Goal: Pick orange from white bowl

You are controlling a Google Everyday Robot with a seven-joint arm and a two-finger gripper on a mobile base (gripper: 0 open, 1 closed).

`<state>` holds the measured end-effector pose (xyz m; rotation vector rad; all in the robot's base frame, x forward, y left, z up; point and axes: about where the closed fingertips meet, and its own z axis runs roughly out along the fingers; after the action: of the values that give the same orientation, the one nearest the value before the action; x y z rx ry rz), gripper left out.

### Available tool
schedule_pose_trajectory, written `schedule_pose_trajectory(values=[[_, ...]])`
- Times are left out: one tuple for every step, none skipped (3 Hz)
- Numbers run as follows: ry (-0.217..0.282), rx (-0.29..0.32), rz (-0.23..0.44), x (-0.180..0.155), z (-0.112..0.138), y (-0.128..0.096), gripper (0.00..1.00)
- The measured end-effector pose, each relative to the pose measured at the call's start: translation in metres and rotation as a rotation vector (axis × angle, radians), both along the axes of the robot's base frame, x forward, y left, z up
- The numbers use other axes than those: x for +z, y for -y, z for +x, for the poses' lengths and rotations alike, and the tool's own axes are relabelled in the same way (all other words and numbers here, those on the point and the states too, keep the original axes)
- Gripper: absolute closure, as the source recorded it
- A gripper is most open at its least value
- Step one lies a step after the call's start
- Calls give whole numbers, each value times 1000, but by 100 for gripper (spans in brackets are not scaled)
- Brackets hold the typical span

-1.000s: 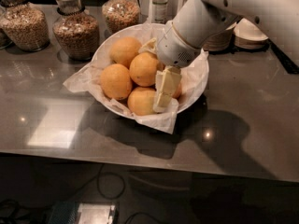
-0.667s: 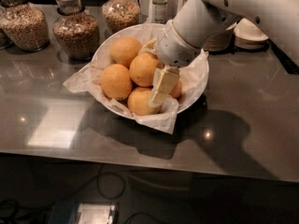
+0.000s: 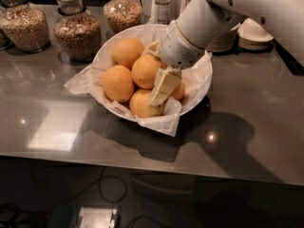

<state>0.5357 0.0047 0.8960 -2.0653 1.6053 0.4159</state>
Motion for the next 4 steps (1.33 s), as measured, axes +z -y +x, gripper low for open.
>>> schedule_pose_trajectory(values=[[0, 0, 0, 0, 0, 0, 89], [14, 10, -9, 6, 0, -3, 100], [61, 37, -35, 31, -2, -7, 100], [112, 58, -55, 57, -7, -8, 100]])
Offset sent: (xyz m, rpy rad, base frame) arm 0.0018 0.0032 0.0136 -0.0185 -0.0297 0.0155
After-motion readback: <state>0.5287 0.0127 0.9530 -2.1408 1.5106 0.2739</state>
